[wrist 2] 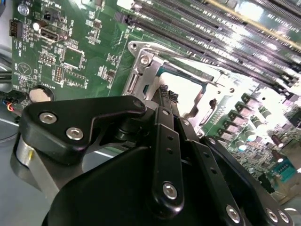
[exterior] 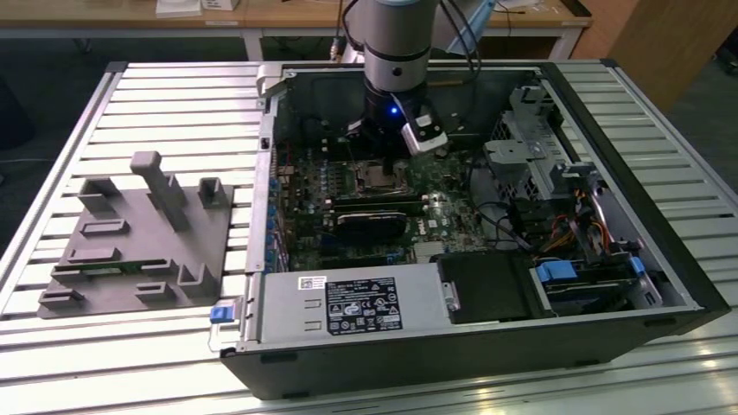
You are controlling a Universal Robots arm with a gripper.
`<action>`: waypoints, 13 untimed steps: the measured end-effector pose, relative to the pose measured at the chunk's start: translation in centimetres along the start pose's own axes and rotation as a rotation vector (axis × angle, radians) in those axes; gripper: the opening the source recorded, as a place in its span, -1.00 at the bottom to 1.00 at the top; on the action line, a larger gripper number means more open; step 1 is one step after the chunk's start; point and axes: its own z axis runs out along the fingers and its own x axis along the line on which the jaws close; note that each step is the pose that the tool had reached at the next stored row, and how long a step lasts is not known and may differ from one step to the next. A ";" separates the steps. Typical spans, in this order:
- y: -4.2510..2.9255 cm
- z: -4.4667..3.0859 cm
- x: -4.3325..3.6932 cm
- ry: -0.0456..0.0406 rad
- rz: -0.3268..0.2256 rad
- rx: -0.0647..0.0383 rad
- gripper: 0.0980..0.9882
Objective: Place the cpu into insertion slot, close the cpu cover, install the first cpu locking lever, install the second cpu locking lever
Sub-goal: 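Close the cpu cover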
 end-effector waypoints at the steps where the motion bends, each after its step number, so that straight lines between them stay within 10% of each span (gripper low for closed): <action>1: -0.09 -0.01 0.13 -0.0026 -0.001 0.000 -0.98; 13: -0.43 -0.06 1.92 -0.0136 -0.016 -0.002 -0.98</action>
